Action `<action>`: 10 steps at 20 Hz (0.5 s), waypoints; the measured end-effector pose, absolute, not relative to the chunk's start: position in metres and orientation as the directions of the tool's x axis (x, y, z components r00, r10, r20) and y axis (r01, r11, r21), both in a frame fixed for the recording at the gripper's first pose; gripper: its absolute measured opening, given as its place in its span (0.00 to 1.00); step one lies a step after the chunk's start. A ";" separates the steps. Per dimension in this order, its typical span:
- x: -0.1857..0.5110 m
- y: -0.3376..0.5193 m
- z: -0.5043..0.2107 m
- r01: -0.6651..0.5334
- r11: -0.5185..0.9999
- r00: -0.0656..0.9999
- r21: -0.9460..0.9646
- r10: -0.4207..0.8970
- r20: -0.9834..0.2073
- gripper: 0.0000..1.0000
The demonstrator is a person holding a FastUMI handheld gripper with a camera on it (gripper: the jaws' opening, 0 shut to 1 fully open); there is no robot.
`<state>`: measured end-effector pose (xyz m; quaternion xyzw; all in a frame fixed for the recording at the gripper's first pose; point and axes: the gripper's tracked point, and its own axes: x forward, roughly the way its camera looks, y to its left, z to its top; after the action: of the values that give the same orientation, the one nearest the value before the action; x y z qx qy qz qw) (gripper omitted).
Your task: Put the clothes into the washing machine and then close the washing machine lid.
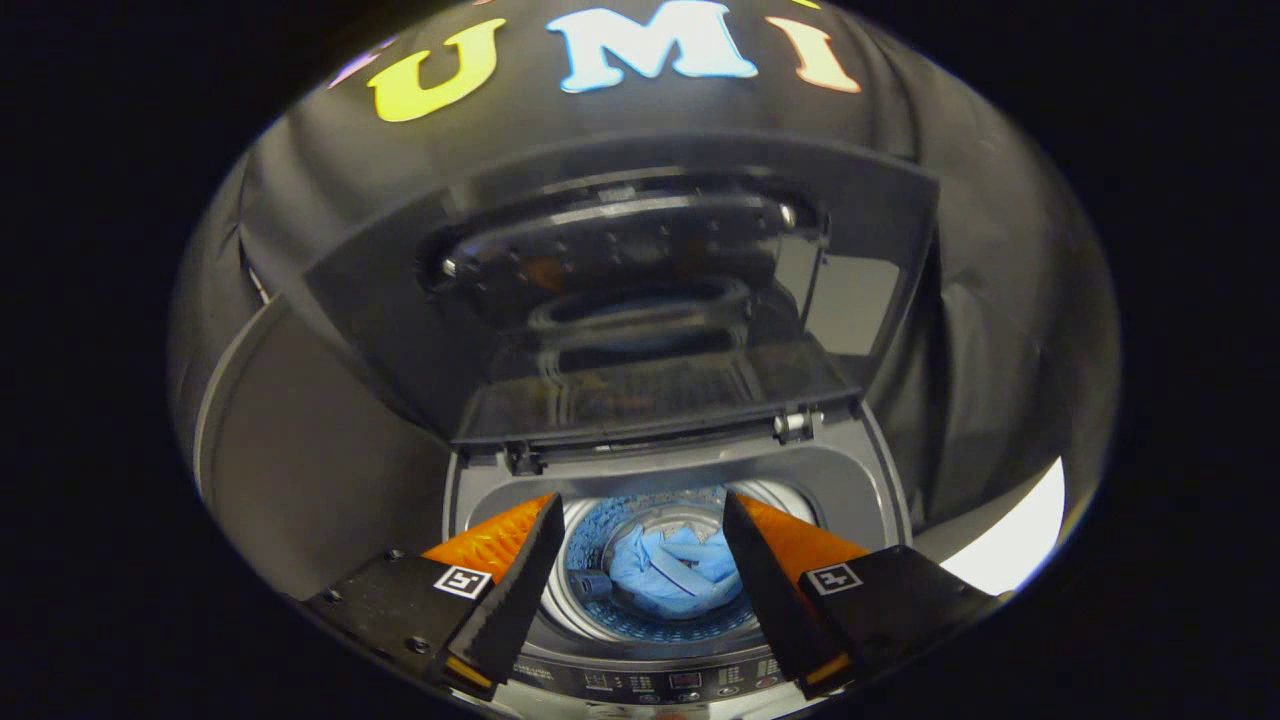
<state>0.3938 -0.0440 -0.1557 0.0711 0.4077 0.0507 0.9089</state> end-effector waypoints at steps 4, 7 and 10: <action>0.411 -0.042 -0.094 -0.124 0.983 0.762 0.136 0.182 -0.622 0.98; 0.423 -0.041 -0.035 -0.184 0.980 0.842 0.077 0.197 -0.503 0.98; 0.438 -0.038 0.031 -0.227 0.973 0.904 0.031 0.222 -0.366 0.98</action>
<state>0.4376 -0.0383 0.0308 -0.0061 0.1866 0.1151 0.9757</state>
